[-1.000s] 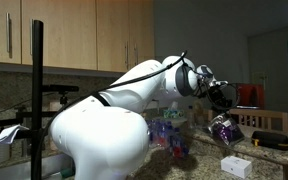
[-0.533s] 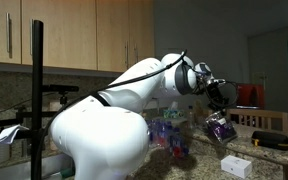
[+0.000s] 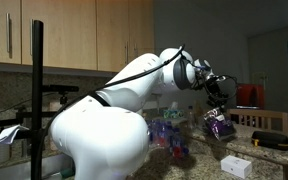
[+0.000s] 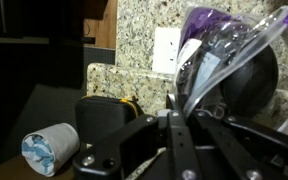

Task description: Pick up the plastic and put it on the counter

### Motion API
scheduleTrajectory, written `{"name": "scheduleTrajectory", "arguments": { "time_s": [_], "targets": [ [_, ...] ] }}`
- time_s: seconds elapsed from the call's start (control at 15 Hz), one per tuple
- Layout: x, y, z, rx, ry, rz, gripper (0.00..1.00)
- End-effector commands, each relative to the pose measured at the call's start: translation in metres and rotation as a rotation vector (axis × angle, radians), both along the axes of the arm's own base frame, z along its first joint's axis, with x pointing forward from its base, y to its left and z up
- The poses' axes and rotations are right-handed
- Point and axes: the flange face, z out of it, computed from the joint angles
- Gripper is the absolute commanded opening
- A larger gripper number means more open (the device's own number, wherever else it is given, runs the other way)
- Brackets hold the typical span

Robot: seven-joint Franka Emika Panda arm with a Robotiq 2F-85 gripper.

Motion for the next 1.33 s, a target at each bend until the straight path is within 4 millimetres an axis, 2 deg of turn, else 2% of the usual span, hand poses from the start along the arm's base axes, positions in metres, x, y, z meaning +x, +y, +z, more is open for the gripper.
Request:
{"name": "scheduleTrajectory", "arguments": {
  "time_s": [0.0,0.07,0.13,0.27,0.53,0.93,1.27],
  "targets": [
    [-0.021,-0.001,0.022,-0.011,0.044,0.005,0.06],
    [-0.021,0.000,0.027,-0.011,0.027,0.011,0.07],
    [-0.008,0.001,0.010,-0.001,0.015,-0.001,0.07],
    [-0.009,0.002,0.013,0.000,0.012,0.000,0.07],
    [-0.008,0.005,0.000,-0.016,0.024,0.010,0.06],
    [-0.019,0.008,-0.018,0.005,0.043,0.047,0.07],
    [-0.038,-0.002,-0.014,0.017,-0.009,-0.009,0.07]
  ]
}}
